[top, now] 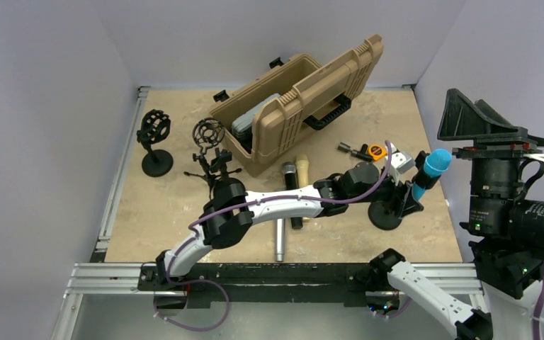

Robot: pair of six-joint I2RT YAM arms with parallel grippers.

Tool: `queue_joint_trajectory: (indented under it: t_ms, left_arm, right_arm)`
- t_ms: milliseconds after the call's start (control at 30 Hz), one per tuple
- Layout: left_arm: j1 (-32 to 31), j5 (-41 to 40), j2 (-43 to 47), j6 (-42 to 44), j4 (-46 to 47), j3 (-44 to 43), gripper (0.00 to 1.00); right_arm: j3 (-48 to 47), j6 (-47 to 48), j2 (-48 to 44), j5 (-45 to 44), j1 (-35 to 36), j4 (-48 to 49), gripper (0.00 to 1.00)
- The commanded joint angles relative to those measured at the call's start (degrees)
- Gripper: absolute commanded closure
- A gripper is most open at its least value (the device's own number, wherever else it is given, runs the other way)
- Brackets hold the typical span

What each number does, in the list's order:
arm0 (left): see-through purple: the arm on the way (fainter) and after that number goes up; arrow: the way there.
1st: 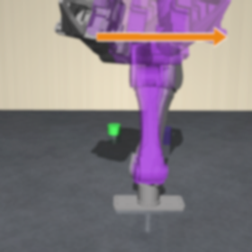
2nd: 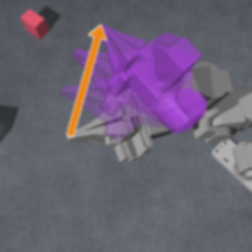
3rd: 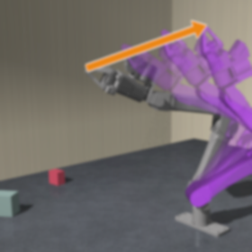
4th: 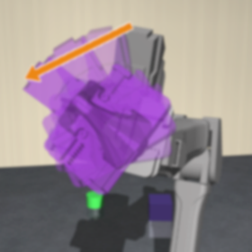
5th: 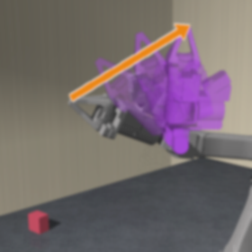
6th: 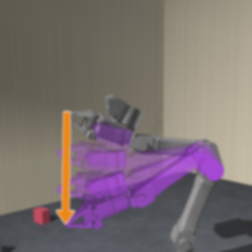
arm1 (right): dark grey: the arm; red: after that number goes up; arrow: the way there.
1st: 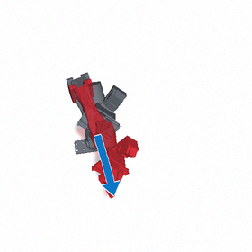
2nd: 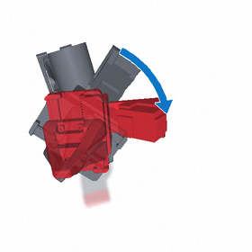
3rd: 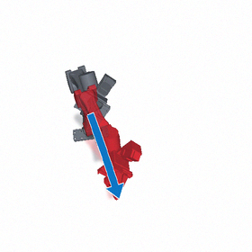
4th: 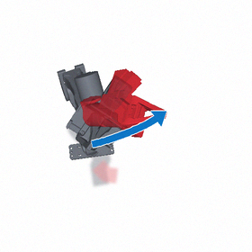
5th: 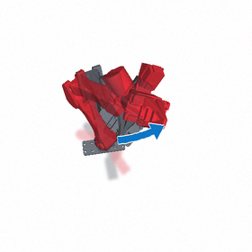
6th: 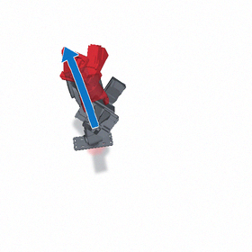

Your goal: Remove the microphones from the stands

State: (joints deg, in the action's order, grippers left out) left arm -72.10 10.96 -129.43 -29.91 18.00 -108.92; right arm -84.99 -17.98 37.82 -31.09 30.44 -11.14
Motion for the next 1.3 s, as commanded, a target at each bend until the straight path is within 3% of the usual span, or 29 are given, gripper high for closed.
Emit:
queue_joint_trajectory:
  t_ms: [0, 167, 467, 667, 867, 1033, 1267]
  left_arm:
    - [-0.19, 0.02, -0.64, 3.45, -3.62, -5.62, 0.49]
    - [-0.14, -1.31, 2.79, 7.78, -7.86, -3.77, 0.70]
    - [-0.05, -6.63, 17.76, 17.04, -11.03, 12.02, 1.00]
    - [0.56, -3.87, 25.41, 20.87, -13.23, 21.46, 1.00]
    - [5.05, 13.46, 31.91, 24.24, -10.92, 31.77, 1.00]
    - [11.69, 25.98, 34.49, 22.57, -11.71, 36.20, 1.00]
    - [13.84, 30.87, 35.71, 28.65, -17.84, 37.12, 1.00]
  right_arm:
    - [0.54, 0.22, 0.07, 1.65, -0.08, 0.90, 0.06]
    - [0.44, 0.17, 0.36, 1.82, -0.03, -0.19, 0.07]
    - [3.32, 0.48, -1.27, 1.41, -0.05, -1.55, 0.07]
    - [5.91, -1.08, -2.06, 3.13, -0.03, -2.87, 0.08]
    - [10.31, -3.49, -3.23, 6.33, -0.05, -3.19, 0.08]
    - [15.02, -5.63, -4.26, 9.37, -0.10, -3.04, 0.09]
    - [19.96, -7.81, -5.14, 13.66, -0.05, -2.54, 0.09]
